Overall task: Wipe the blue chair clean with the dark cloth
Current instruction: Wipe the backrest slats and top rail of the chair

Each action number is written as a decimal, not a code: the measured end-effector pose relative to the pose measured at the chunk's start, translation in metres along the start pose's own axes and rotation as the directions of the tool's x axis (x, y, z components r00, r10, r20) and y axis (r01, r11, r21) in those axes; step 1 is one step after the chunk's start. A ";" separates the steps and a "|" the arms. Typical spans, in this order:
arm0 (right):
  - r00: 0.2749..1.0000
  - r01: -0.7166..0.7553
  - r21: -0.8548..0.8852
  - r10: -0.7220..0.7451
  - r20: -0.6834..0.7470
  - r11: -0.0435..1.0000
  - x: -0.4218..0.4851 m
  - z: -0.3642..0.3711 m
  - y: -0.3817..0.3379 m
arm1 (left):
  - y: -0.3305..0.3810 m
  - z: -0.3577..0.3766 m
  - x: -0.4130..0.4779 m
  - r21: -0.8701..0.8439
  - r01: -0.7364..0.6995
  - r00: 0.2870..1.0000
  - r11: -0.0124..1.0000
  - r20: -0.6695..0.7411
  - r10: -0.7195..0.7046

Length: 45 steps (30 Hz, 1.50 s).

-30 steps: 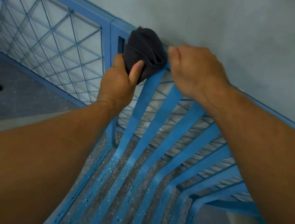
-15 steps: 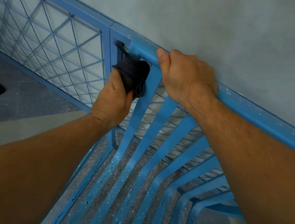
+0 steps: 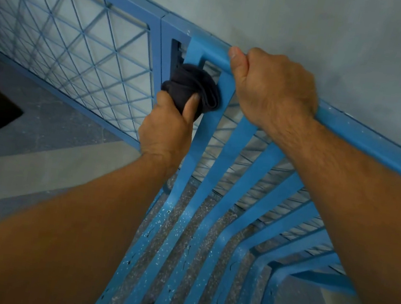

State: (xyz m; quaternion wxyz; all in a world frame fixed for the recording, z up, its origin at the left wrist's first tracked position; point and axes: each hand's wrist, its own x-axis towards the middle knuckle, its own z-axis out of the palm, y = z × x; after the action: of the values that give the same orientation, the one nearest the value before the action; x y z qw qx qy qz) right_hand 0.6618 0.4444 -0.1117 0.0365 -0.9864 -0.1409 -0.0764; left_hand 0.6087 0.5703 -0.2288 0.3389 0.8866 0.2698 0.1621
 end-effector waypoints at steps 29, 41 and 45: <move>0.999 0.022 -0.028 -0.023 -0.048 0.999 -0.001 0.004 0.000 | -0.040 -0.021 -0.007 0.354 -0.221 0.957 0.909 0.256 0.134; 0.995 0.024 -0.036 -0.028 -0.092 0.999 -0.003 0.006 0.001 | -0.059 -0.027 -0.012 0.099 -0.327 0.896 0.940 0.349 0.275; 0.995 0.014 -0.042 -0.018 -0.094 0.999 -0.002 0.006 0.001 | -0.030 -0.022 0.012 0.022 -0.355 0.920 0.935 0.185 0.345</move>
State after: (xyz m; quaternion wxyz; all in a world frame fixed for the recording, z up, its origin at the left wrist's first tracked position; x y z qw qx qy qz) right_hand 0.6609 0.4431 -0.1181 0.0220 -0.9811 -0.1451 -0.1263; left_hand 0.5971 0.6078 -0.2322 0.3029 0.9404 0.0797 0.1325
